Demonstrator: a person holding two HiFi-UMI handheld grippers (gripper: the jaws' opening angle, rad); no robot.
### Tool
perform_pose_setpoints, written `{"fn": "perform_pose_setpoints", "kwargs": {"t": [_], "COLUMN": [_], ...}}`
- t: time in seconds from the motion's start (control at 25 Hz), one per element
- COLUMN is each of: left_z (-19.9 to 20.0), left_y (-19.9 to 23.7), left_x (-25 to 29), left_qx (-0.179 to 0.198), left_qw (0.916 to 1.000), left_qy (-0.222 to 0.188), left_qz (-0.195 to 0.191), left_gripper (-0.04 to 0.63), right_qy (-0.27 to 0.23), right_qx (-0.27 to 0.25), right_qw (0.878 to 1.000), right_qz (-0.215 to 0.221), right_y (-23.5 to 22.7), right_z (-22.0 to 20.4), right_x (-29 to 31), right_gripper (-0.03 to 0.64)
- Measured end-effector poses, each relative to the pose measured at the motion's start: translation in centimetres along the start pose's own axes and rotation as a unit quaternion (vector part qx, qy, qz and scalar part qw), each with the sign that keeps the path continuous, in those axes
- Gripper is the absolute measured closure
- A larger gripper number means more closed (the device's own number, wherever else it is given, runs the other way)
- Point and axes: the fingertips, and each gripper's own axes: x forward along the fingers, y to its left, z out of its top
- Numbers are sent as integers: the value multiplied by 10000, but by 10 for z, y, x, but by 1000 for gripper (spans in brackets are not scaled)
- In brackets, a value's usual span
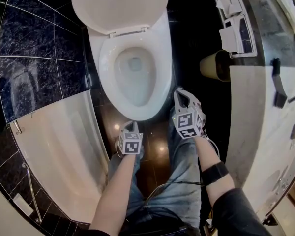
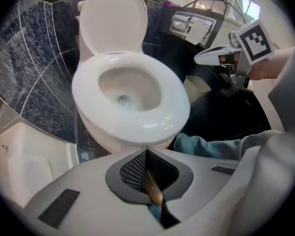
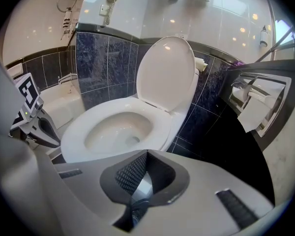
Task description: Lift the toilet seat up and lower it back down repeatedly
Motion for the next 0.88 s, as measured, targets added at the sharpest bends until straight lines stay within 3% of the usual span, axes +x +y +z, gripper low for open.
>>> {"fn": "perform_pose_setpoints", "kwargs": {"t": [0.24, 0.48, 0.72, 0.88], "left_z": [17, 83, 179, 225], "left_y": [4, 9, 23, 31], "left_x": [-22, -92, -198, -280], "left_qx": [102, 150, 158, 129], "left_qw": [9995, 9945, 9792, 9633], "left_qy": [-296, -1017, -1975, -2584], "left_qz": [92, 196, 433, 713], "left_gripper": [598, 598, 597, 597], "right_qy": [-112, -179, -617, -853], "right_qx": [-22, 28, 275, 550], "right_qw": [9999, 9998, 9977, 9948], "right_qz": [9, -22, -42, -3], "right_y": [-2, -15, -35, -43], "right_z": [27, 72, 158, 208], "right_x": [-4, -42, -98, -145], "right_gripper": [600, 600, 600, 600]}}
